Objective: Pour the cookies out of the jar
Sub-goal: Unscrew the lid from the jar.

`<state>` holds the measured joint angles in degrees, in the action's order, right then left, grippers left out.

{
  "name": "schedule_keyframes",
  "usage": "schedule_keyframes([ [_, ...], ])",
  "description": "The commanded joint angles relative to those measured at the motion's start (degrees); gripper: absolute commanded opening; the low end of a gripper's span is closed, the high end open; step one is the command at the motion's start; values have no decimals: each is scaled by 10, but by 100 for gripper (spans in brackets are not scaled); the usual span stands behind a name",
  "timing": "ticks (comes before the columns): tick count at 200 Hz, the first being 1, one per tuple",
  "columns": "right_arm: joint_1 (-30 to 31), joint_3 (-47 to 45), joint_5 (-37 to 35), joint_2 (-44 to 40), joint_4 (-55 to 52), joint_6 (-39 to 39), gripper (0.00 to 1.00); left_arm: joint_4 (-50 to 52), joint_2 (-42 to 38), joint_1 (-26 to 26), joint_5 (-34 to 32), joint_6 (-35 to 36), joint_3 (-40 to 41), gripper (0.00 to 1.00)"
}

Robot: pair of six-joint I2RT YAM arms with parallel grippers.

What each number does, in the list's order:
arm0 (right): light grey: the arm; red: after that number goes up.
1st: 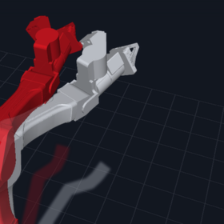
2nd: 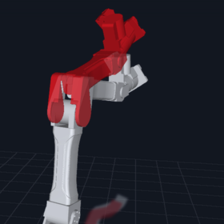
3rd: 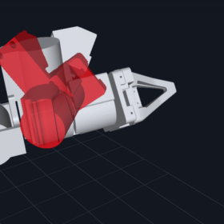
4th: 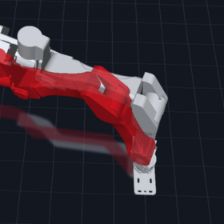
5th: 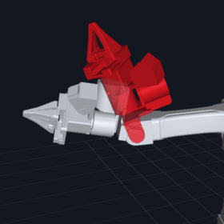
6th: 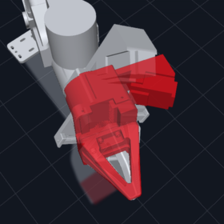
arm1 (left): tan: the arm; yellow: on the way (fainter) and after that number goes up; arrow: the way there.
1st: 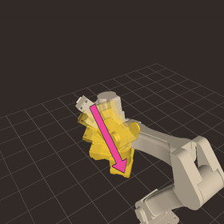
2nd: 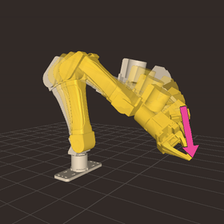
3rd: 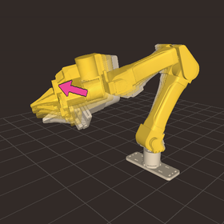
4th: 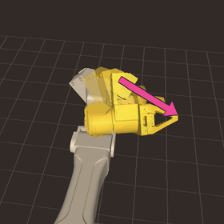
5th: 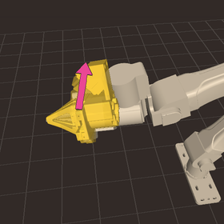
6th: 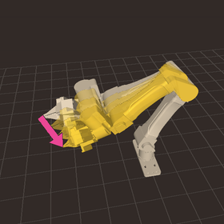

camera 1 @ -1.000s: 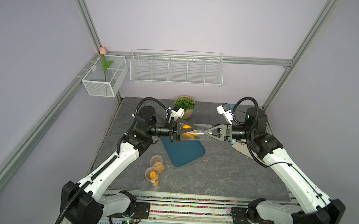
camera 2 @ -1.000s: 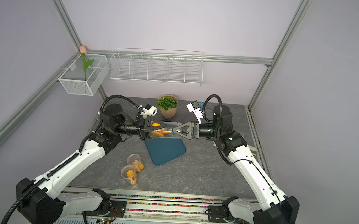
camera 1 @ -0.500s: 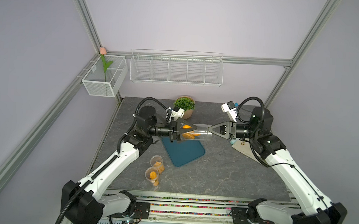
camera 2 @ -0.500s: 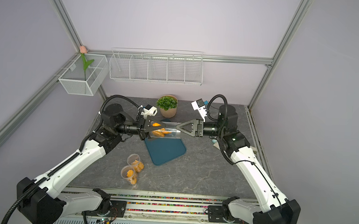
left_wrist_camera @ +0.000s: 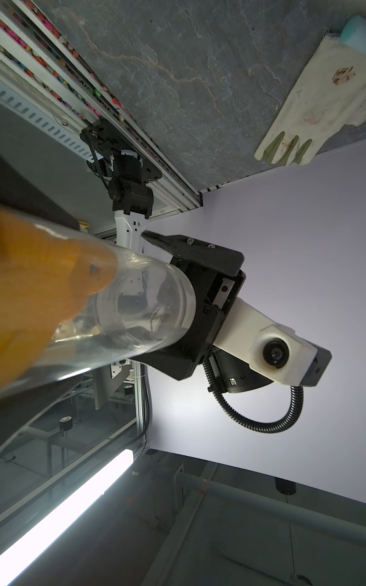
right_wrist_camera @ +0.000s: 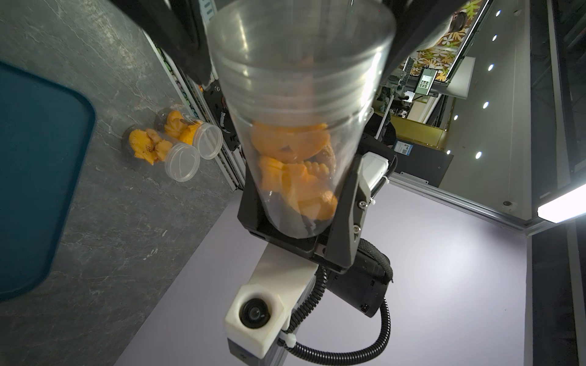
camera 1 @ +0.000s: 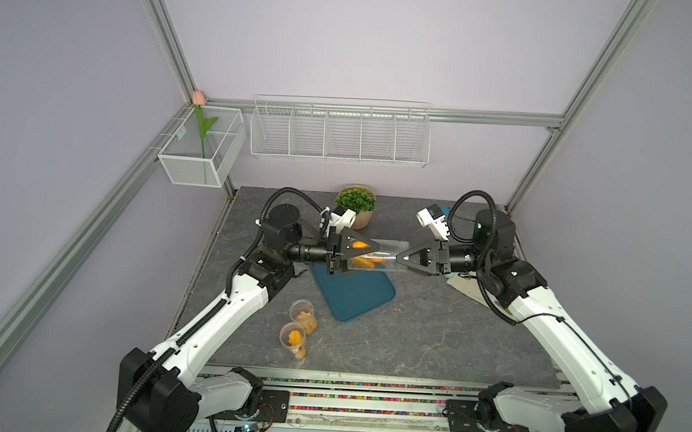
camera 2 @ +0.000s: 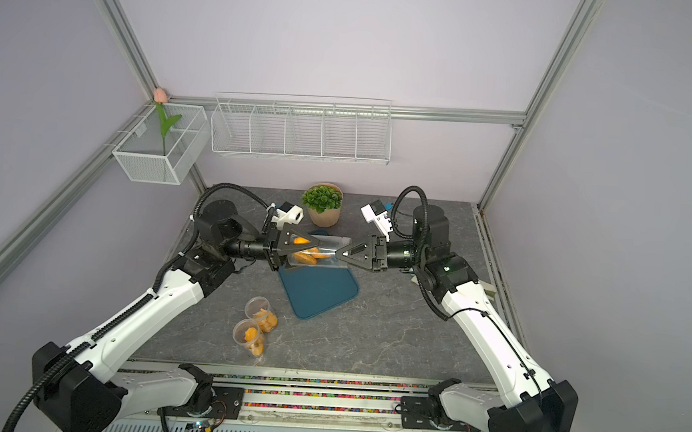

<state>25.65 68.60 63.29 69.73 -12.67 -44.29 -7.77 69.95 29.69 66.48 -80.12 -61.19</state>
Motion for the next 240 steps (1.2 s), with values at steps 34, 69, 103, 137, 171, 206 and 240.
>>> schedule_keyframes([
  [34, -2, 4, 23, -13, 1, 6, 62, -11, 1, 0, 6, -3, -11, 60],
  [69, -16, -4, 3, -40, 9, 55, 59, -11, 3, 0, 5, -4, -12, 60],
  [103, -18, -38, -66, -91, 15, 189, 55, -10, 0, 0, 5, -5, -10, 61],
  [137, -18, -32, -80, -85, -1, 300, 51, -11, -1, 0, 5, -5, -9, 60],
  [171, -13, -46, -93, -92, -11, 447, 50, -14, 1, 1, 5, -8, -5, 61],
  [206, -11, -38, -127, -78, -31, 594, 42, -15, 1, 4, 6, -9, -2, 61],
  [240, -12, -17, -174, -86, -93, 713, 41, -15, -5, 4, 8, -9, 8, 61],
])
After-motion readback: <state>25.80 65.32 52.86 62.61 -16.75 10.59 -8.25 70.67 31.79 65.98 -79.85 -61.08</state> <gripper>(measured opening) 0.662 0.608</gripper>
